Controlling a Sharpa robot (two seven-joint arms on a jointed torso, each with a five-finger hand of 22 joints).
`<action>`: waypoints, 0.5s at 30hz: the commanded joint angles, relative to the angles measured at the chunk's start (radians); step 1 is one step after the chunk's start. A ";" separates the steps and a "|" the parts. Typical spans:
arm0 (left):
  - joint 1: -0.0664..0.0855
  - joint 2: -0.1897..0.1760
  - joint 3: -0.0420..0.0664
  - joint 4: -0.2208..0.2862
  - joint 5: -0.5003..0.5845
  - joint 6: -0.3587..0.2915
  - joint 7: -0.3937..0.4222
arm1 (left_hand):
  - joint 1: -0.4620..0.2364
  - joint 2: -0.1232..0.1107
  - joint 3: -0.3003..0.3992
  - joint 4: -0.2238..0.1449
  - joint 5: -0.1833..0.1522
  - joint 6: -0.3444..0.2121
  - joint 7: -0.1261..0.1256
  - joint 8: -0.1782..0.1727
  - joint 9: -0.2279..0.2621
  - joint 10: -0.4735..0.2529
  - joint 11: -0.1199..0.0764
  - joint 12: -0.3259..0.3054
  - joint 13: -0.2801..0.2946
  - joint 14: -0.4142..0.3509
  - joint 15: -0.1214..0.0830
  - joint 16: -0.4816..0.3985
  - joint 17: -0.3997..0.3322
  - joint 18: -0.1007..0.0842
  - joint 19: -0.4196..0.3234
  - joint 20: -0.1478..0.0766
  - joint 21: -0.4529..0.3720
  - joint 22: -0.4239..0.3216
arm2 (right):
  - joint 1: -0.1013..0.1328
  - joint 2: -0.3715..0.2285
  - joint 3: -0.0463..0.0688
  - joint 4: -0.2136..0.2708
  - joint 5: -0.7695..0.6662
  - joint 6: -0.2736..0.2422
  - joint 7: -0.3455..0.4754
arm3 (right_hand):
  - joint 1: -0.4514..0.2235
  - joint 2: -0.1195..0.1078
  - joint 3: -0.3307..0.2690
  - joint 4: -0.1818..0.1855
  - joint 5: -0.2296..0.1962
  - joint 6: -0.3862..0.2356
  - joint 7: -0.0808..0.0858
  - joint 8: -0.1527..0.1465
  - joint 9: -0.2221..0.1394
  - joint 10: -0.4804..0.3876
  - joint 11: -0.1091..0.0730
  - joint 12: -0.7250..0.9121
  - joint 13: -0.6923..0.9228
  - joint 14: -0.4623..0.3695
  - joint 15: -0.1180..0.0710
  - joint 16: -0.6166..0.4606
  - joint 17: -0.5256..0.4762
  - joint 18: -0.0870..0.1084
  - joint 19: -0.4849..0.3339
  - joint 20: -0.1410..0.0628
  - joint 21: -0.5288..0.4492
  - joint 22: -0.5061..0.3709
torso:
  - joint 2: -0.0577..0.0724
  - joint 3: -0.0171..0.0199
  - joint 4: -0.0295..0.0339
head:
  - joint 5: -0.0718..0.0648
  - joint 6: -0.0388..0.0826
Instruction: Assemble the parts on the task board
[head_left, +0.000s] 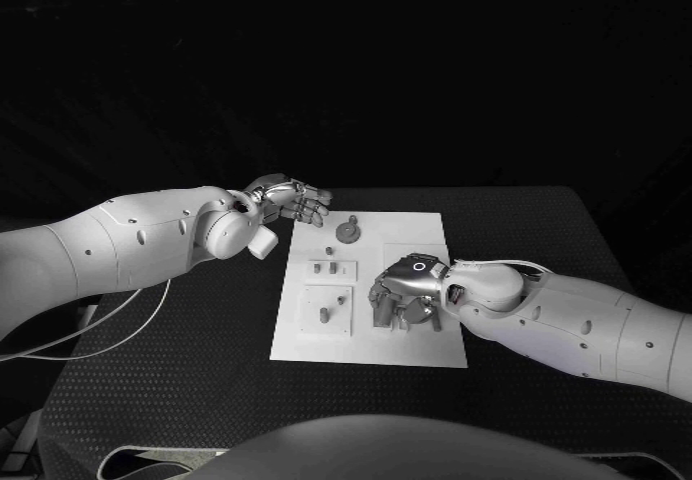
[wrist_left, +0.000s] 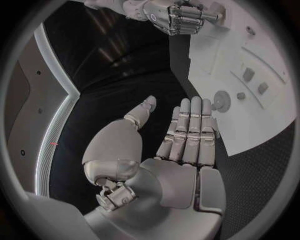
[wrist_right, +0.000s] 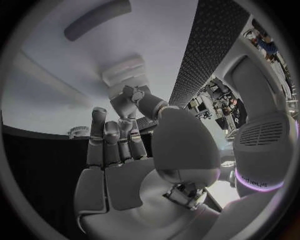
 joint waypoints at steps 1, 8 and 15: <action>0.001 0.000 0.001 0.003 -0.003 0.014 0.008 | -0.006 0.000 -0.001 0.007 0.002 -0.001 -0.001 0.001 -0.001 -0.004 0.002 -0.003 0.000 0.002 0.001 -0.006 0.001 -0.003 -0.006 0.002 -0.003 -0.002 | 0.005 -0.010 -0.002 0.000 -0.003 0.009 -0.026 | -0.007 0.001 -0.005 0.001 0.005 0.063 0.057 0.000 0.001 0.004 0.000 0.004 -0.002 0.007 -0.001 0.018 -0.002 0.006 0.007 -0.002 0.004 0.011 | 0.000 0.0001 -0.0004 | 0.000 0.000; 0.001 0.001 0.001 0.003 -0.003 0.016 0.008 | -0.007 0.000 -0.001 0.007 0.002 -0.001 -0.001 0.001 -0.001 -0.004 0.002 -0.003 0.000 0.002 0.001 -0.006 0.001 -0.003 -0.006 0.002 -0.003 -0.002 | 0.012 -0.011 -0.002 0.008 0.007 0.011 -0.012 | -0.005 0.000 -0.004 -0.003 0.005 0.063 0.057 -0.002 -0.001 0.004 -0.001 0.003 -0.004 0.007 -0.002 0.016 -0.004 0.006 0.006 -0.003 0.002 0.010 | 0.000 0.0004 0.0004 | 0.000 0.000; 0.001 0.001 0.001 0.003 -0.003 0.016 0.007 | -0.007 0.000 -0.001 0.007 0.002 -0.001 -0.001 0.001 -0.001 -0.004 0.002 -0.003 0.000 0.002 0.001 -0.006 0.001 -0.003 -0.006 0.002 -0.003 -0.002 | 0.013 -0.008 -0.002 0.019 0.007 0.043 -0.001 | 0.001 0.002 0.000 -0.006 0.005 0.064 0.056 -0.003 -0.002 0.001 -0.001 0.002 -0.007 0.005 -0.003 0.015 -0.005 0.006 0.002 -0.004 -0.001 0.009 | 0.000 -0.0001 0.0001 | 0.001 0.000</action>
